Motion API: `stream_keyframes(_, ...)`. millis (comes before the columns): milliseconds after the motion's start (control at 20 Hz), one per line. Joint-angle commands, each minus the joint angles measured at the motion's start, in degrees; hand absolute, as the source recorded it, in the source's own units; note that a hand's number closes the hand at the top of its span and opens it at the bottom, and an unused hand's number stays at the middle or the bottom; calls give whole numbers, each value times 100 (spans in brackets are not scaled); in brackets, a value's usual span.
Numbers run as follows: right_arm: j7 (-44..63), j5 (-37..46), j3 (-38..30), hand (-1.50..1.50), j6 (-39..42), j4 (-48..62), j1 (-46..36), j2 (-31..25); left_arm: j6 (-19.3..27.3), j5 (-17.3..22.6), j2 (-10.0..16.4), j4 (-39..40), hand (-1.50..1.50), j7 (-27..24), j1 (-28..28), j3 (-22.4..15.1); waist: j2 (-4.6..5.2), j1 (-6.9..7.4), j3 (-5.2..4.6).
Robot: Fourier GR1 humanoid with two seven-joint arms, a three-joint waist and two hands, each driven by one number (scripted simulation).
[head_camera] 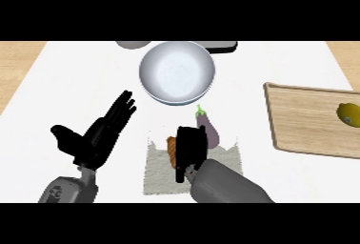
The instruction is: Pick the croissant from the placemat and place it in the bowl
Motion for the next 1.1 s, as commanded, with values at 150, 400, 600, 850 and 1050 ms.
stream_keyframes(150, 1434, -763, 507, 150, -203, 1, -709, 30, -153, -87, -132, 120, 0, 19, -171, -166, 125, 343, 7)
stream_keyframes(400, 1517, -1169, 36, 150, 19, 568, -1643, 30, -130, -157, -352, 157, 0, 203, -475, -434, 205, 729, -2)
stream_keyframes(600, 1978, -1112, 116, 150, 34, 820, -2231, 30, -187, -119, -274, 160, 0, 210, -557, -336, 157, 837, -16)
stream_keyframes(850, 2315, -1054, 118, 150, -279, 731, -2970, 29, -250, -149, -334, 383, 0, 56, -497, -382, 111, 827, -24)
stream_keyframes(1050, 2541, -894, 119, 150, -292, 753, -3700, 29, -163, -172, -411, 420, 0, 154, -627, -384, 53, 735, -27)
